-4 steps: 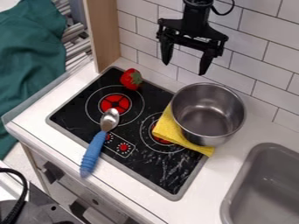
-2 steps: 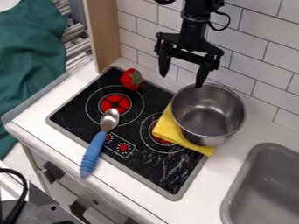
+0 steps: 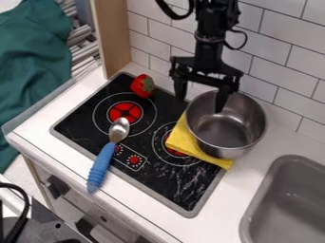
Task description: Take the silver bowl off the yellow rag
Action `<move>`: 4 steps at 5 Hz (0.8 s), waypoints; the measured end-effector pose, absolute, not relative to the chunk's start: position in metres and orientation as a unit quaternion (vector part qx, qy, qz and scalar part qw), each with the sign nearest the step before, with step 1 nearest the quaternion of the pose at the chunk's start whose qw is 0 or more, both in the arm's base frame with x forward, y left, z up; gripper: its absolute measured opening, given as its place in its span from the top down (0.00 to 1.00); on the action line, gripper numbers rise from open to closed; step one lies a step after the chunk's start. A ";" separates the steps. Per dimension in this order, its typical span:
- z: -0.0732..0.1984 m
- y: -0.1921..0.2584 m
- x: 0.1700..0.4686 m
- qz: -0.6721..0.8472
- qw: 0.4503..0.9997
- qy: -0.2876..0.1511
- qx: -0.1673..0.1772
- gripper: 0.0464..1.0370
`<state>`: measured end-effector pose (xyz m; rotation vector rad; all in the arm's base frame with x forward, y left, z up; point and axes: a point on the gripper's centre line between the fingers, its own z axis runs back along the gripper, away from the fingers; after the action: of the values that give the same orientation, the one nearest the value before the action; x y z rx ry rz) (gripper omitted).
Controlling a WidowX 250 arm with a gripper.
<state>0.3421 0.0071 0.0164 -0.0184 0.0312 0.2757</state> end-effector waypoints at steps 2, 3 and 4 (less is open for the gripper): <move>-0.015 0.013 0.340 0.149 0.988 0.041 -0.021 0.09; -0.018 0.015 0.342 0.143 0.989 0.036 -0.018 0.39; -0.018 0.016 0.342 0.146 0.989 0.036 -0.012 0.70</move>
<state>0.3419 0.0162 -0.0182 -0.0246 0.0728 0.2926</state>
